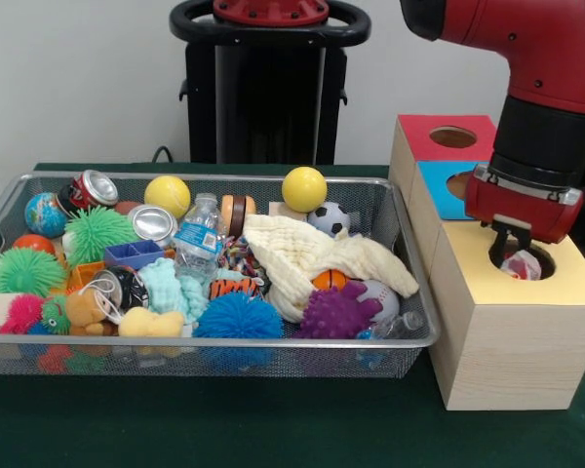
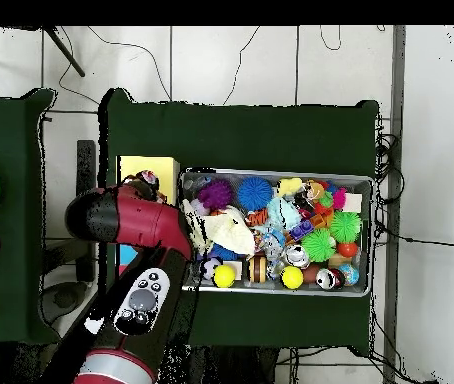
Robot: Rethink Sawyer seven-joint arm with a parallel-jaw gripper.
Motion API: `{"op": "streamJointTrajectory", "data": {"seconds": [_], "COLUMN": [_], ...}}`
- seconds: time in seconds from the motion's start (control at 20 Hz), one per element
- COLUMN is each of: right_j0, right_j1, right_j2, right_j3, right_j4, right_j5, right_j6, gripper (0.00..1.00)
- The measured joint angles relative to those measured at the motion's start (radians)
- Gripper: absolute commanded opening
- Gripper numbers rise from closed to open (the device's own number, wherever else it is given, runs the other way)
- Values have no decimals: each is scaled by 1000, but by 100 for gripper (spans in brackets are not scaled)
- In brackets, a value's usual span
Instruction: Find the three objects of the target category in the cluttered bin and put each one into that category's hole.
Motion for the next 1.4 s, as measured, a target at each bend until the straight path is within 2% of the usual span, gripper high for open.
{"op": "streamJointTrajectory", "data": {"seconds": [0.55, 0.85, 1.4], "right_j0": [-11, -41, -54], "right_j1": [9, 11, 2], "right_j2": [15, 48, 66], "right_j3": [11, 21, 25], "right_j4": [0, 0, 0], "right_j5": [-76, -127, -130], "right_j6": [0, 0, 0], "gripper": [0, 0, 0]}}
